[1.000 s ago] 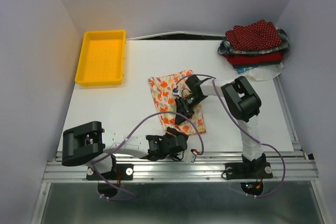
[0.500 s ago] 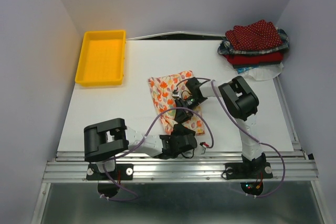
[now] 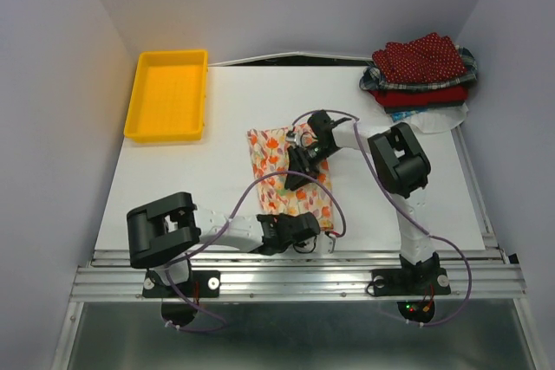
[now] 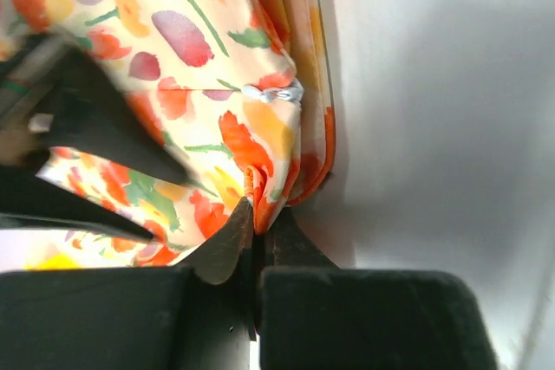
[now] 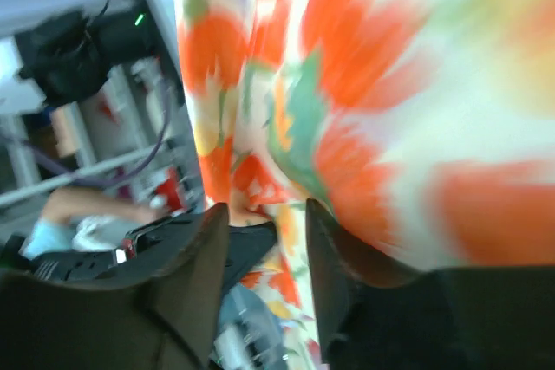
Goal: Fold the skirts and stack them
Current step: Fold the skirt
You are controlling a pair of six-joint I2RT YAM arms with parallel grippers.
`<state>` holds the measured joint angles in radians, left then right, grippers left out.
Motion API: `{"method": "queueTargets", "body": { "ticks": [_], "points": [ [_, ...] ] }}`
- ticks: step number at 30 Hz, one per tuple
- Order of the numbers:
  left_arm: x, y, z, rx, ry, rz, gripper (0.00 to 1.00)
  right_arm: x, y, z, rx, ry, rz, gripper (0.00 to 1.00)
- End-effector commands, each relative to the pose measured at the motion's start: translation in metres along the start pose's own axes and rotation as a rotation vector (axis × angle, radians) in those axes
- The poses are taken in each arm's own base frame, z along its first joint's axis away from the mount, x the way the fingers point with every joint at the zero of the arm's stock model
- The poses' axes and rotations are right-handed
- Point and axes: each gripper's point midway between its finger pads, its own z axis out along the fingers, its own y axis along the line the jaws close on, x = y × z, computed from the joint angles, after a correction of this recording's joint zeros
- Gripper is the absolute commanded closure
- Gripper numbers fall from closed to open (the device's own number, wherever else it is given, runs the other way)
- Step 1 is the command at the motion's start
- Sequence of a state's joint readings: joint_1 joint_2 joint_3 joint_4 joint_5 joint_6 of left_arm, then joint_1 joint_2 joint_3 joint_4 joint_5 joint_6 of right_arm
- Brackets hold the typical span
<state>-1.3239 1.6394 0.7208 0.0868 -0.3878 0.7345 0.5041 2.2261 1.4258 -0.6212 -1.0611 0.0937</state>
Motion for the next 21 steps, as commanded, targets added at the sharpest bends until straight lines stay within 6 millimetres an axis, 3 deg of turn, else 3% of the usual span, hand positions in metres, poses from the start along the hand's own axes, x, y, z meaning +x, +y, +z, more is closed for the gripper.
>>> {"method": "queueTargets", "body": {
  "ticks": [1, 4, 6, 8, 12, 16, 21],
  "points": [
    [0.006, -0.049, -0.026, 0.282, -0.021, -0.011, 1.00, -0.083, 0.004, -0.078, 0.214, -0.257, -0.199, 0.47],
    [-0.007, -0.050, -0.043, 0.346, -0.075, -0.061, 1.00, -0.112, 0.009, -0.112, 0.287, -0.325, -0.291, 0.40],
    [-0.019, -0.043, -0.053, 0.353, -0.117, -0.105, 1.00, -0.121, 0.003, -0.119, 0.347, -0.330, -0.322, 0.31],
    [-0.024, -0.042, -0.061, 0.369, -0.133, -0.131, 1.00, -0.136, -0.003, -0.133, 0.417, -0.360, -0.376, 0.30],
    [-0.029, -0.045, -0.070, 0.438, -0.160, -0.166, 1.00, -0.150, -0.024, -0.134, 0.482, -0.356, -0.403, 0.30],
    [-0.037, -0.044, -0.081, 0.523, -0.201, -0.210, 1.00, -0.149, -0.056, -0.118, 0.484, -0.310, -0.385, 0.32],
    [-0.047, -0.027, -0.094, 0.609, -0.258, -0.277, 1.00, -0.143, -0.067, -0.103, 0.431, -0.277, -0.391, 0.32]
  ]
}}
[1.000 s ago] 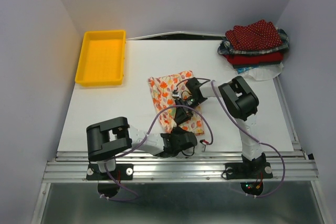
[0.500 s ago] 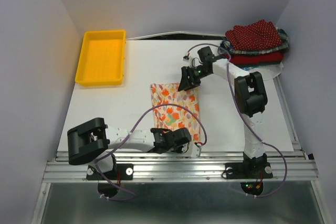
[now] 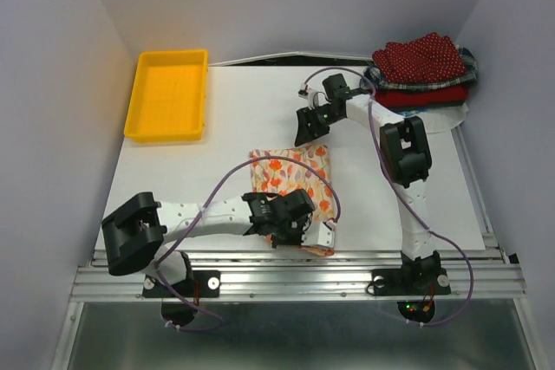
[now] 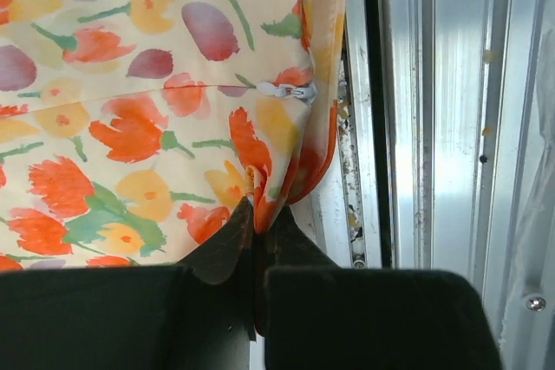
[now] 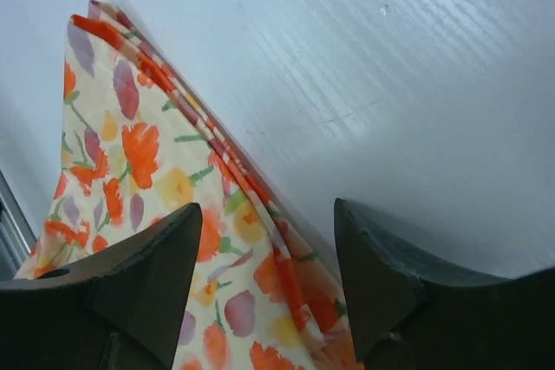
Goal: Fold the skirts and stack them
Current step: Fold the skirt
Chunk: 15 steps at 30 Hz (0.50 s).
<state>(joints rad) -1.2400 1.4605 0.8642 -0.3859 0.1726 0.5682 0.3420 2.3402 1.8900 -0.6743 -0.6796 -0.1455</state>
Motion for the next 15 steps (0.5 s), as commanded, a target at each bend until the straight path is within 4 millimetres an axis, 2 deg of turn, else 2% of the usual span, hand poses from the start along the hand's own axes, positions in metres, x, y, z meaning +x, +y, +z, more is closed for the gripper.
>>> {"method": "queueTargets", "body": {
  "ticks": [1, 4, 7, 8, 10, 11, 13, 14, 15],
  "points": [
    [-0.029, 0.000, -0.027, 0.105, -0.115, -0.057, 1.00, 0.012, -0.003, 0.010, -0.024, 0.034, -0.037, 0.32],
    [-0.036, 0.012, -0.038, 0.130, -0.146, -0.103, 1.00, 0.023, 0.005, 0.013, -0.058, 0.055, -0.067, 0.35],
    [-0.042, 0.024, -0.048, 0.141, -0.164, -0.130, 1.00, 0.036, 0.011, 0.014, -0.076, 0.085, -0.091, 0.55],
    [-0.044, 0.028, -0.051, 0.138, -0.169, -0.135, 1.00, 0.046, 0.016, 0.018, -0.097, 0.106, -0.091, 0.72],
    [-0.048, 0.039, -0.059, 0.133, -0.170, -0.145, 1.00, 0.053, 0.019, 0.016, -0.110, 0.115, -0.099, 0.88],
    [-0.049, 0.045, -0.063, 0.125, -0.176, -0.150, 1.00, 0.057, 0.024, 0.018, -0.119, 0.125, -0.106, 0.92],
    [-0.058, 0.061, -0.074, 0.101, -0.204, -0.151, 1.00, 0.070, 0.030, 0.020, -0.141, 0.148, -0.105, 0.93],
    [-0.052, 0.070, -0.076, 0.096, -0.195, -0.177, 1.00, 0.070, 0.033, 0.018, -0.147, 0.141, -0.111, 0.94],
    [-0.052, 0.076, -0.079, 0.090, -0.197, -0.187, 1.00, 0.078, 0.033, 0.019, -0.152, 0.153, -0.102, 0.94]
  ]
}}
